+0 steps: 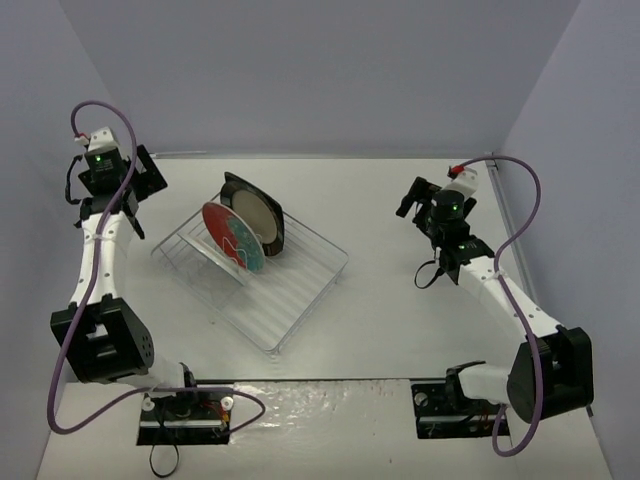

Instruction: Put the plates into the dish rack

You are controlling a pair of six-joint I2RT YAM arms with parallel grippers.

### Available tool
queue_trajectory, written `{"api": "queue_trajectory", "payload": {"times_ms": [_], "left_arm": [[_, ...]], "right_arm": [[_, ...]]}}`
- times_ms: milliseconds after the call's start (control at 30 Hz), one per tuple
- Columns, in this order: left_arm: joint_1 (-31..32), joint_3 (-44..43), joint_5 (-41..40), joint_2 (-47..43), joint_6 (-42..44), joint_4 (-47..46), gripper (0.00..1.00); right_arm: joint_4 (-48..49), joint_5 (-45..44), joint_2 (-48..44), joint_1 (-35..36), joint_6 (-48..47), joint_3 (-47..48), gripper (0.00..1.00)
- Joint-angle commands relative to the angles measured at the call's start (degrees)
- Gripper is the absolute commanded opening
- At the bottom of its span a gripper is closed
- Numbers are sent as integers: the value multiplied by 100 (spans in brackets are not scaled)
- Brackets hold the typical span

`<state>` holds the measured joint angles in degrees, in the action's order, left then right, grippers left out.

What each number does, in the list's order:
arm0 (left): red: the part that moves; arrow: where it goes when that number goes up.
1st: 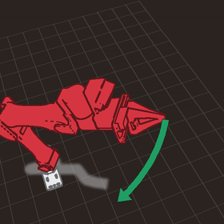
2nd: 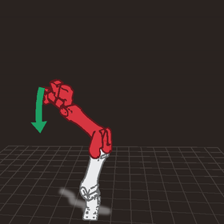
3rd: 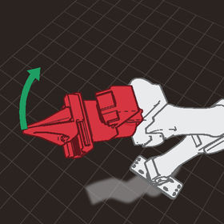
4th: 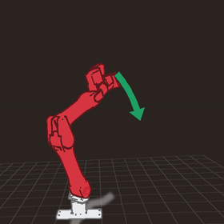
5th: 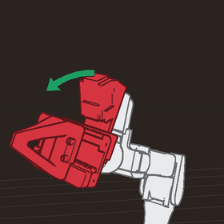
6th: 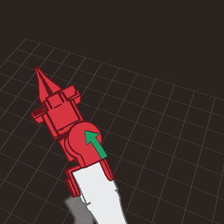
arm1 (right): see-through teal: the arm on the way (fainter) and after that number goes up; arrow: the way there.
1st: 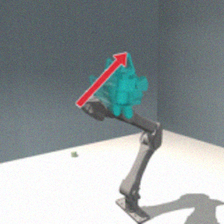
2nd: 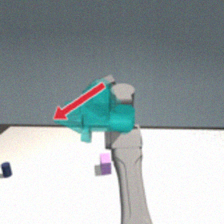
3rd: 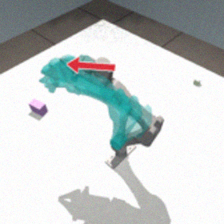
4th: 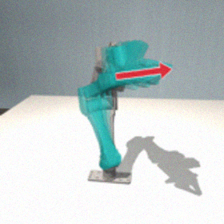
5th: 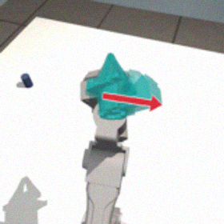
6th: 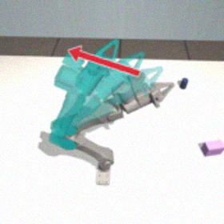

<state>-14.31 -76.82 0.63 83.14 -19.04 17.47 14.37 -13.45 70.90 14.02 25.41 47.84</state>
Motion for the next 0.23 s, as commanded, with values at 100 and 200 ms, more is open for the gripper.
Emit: {"api": "queue_trajectory", "payload": {"times_ms": [100, 200], "left_arm": [[-10, 189, 181, -572, -303, -594, 97], [-4, 236, 165, -595, -311, -563, 97]], "right_arm": [[679, -575, -353, 21, -36, -104, 100], [804, -619, -432, 13, -45, -205, 100]]}}
